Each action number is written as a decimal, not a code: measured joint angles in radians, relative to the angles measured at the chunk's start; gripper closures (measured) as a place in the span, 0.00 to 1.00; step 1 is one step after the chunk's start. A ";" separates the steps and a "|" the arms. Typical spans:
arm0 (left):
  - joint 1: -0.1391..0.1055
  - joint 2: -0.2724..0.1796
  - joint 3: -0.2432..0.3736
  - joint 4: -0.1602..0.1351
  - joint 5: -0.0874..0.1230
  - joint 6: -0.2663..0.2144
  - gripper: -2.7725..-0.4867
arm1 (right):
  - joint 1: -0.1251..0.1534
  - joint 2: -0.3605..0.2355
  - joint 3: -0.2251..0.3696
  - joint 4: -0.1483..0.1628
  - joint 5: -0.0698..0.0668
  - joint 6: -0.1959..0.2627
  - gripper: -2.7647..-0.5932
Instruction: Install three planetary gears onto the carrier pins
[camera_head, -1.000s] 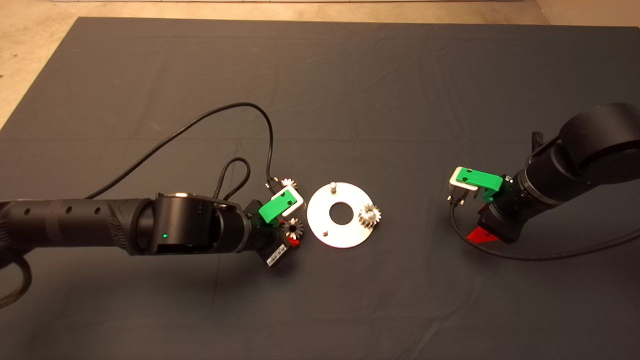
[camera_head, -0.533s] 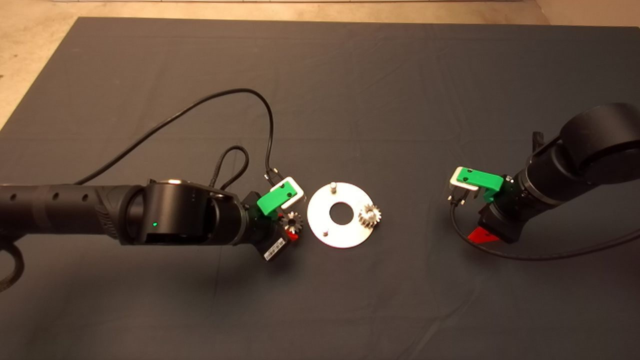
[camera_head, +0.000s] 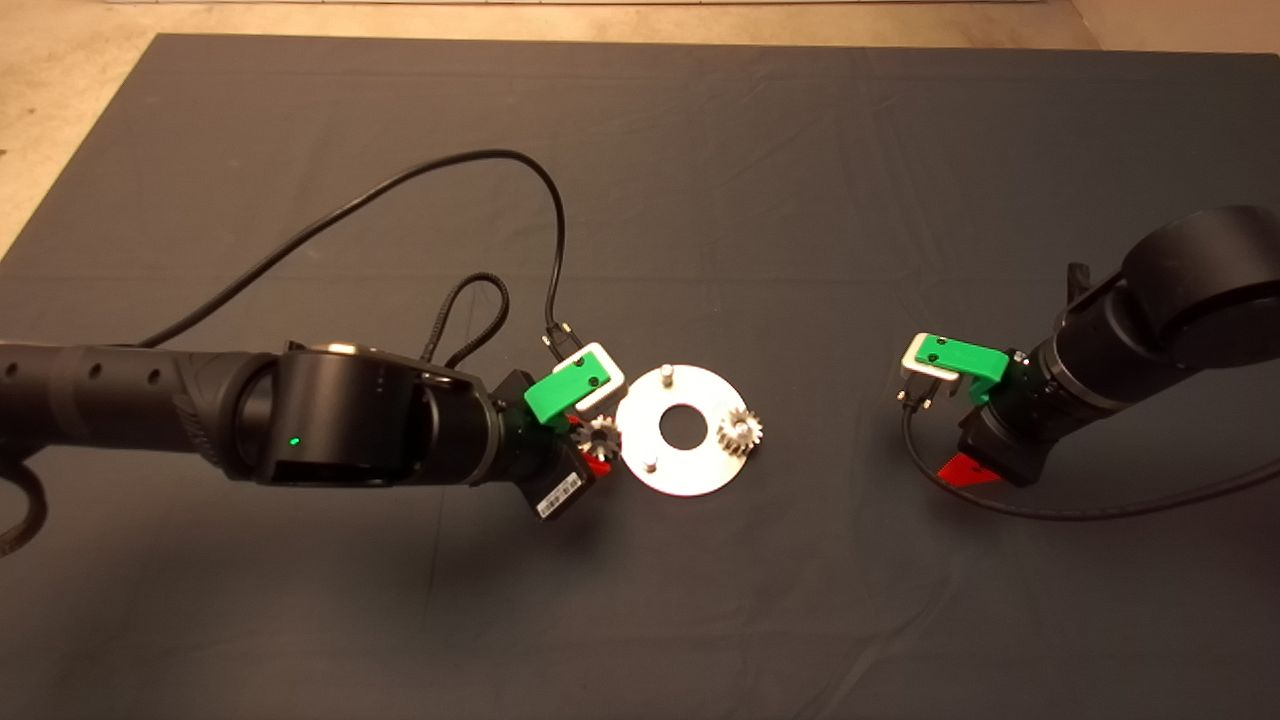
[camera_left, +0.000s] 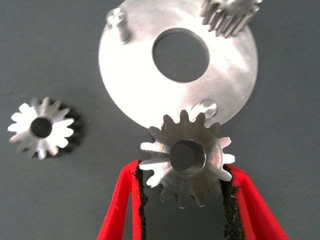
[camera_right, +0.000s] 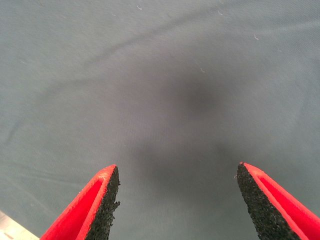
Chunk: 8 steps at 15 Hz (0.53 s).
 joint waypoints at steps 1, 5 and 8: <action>0.000 0.011 0.000 0.000 0.000 -0.003 0.91 | 0.000 -0.006 0.000 0.000 -0.001 0.000 0.47; -0.008 0.024 0.021 0.000 0.001 -0.036 0.91 | 0.001 -0.014 0.000 0.000 -0.001 0.000 0.47; -0.008 0.039 0.021 0.000 0.005 -0.049 0.92 | 0.003 -0.015 0.000 0.000 0.000 0.000 0.47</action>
